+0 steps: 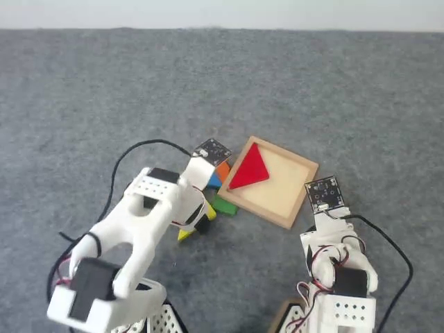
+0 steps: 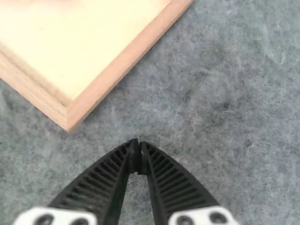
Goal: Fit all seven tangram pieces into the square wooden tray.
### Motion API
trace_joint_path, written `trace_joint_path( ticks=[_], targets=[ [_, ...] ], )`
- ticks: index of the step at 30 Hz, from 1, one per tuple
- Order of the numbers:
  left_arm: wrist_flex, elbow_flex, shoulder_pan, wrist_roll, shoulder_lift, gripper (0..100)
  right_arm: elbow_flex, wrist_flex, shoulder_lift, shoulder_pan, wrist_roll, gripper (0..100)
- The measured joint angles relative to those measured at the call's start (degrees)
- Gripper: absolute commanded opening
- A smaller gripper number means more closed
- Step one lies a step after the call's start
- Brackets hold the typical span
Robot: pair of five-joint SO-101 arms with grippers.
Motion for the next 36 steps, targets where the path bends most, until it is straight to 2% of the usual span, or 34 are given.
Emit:
trace_joint_path(
  ticks=[9, 15, 18, 21, 27, 36],
  targets=[
    [0.53, -0.79, 0.09, 2.20, 0.35, 21, 0.00, 0.00, 0.00, 0.00, 0.00, 0.8],
    [-1.67, 8.53, 0.44, 2.11, -17.32, 21, 0.00, 0.00, 0.00, 0.00, 0.00, 0.8],
    [0.53, 8.88, 0.62, 2.11, -26.02, 21, 0.00, 0.00, 0.00, 0.00, 0.00, 0.8],
    [2.46, 8.88, 0.88, 1.76, -28.13, 21, 0.00, 0.00, 0.00, 0.00, 0.00, 0.8],
    [2.55, 6.86, 5.27, 2.46, -21.89, 23, 0.00, 0.00, 0.00, 0.00, 0.00, 0.8],
    [0.79, -2.37, 4.92, 4.13, -0.44, 23, 0.00, 0.00, 0.00, 0.00, 0.00, 0.8]
  ],
)
